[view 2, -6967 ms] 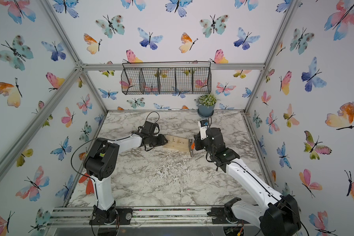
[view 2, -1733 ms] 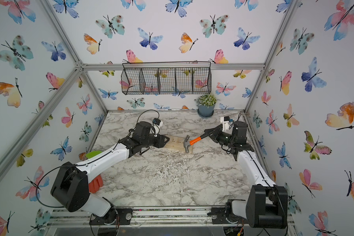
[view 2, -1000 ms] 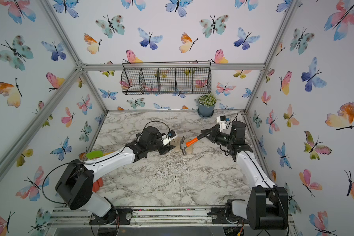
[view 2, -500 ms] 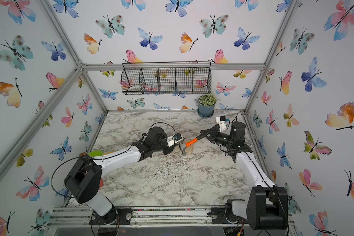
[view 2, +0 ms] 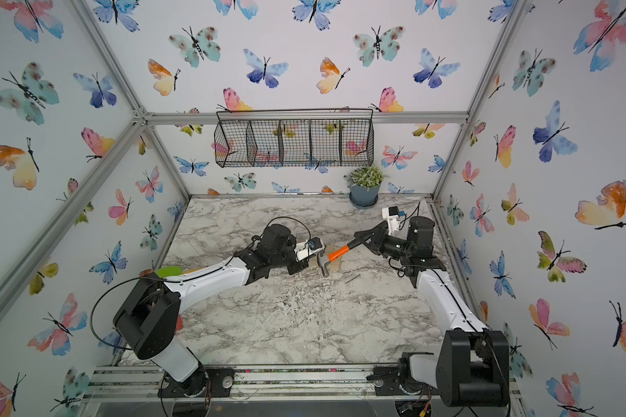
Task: Use a claw hammer to pull out a nail
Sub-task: Pick up the nail with the hammer.
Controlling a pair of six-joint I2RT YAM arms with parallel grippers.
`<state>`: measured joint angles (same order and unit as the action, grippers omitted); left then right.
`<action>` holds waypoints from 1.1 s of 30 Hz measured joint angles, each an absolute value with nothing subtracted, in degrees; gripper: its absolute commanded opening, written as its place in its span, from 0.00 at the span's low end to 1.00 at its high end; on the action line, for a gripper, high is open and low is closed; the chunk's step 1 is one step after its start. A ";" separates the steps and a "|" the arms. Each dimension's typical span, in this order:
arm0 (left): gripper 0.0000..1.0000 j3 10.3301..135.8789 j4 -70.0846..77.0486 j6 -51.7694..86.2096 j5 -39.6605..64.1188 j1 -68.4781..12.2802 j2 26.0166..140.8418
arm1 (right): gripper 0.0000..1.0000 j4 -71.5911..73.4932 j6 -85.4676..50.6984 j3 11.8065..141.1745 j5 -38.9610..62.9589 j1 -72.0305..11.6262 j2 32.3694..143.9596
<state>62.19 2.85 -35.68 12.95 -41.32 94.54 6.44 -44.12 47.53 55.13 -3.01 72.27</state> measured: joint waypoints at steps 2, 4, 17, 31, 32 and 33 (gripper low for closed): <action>0.00 62.19 3.64 -36.73 12.84 -41.32 94.54 | 0.03 6.33 -43.68 47.53 55.75 -3.05 71.96; 0.00 62.00 4.97 -38.00 12.60 -41.32 94.45 | 0.03 6.31 -43.48 47.53 56.45 -3.11 71.75; 0.00 58.48 10.76 -44.23 10.81 -41.21 92.53 | 0.03 9.47 -45.41 46.72 58.92 -3.55 71.68; 0.00 65.78 8.60 -43.59 11.42 -40.38 97.21 | 0.03 8.01 -44.21 46.54 60.38 -4.49 70.28; 0.00 65.93 8.54 -42.98 11.42 -40.16 97.32 | 0.03 7.84 -43.97 46.54 59.99 -4.49 69.80; 0.00 65.93 8.34 -42.13 11.35 -39.75 97.32 | 0.03 7.66 -43.83 46.54 59.40 -4.49 69.17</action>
<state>65.93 8.34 -42.13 11.35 -39.75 97.32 7.66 -43.83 46.54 59.40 -4.49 69.17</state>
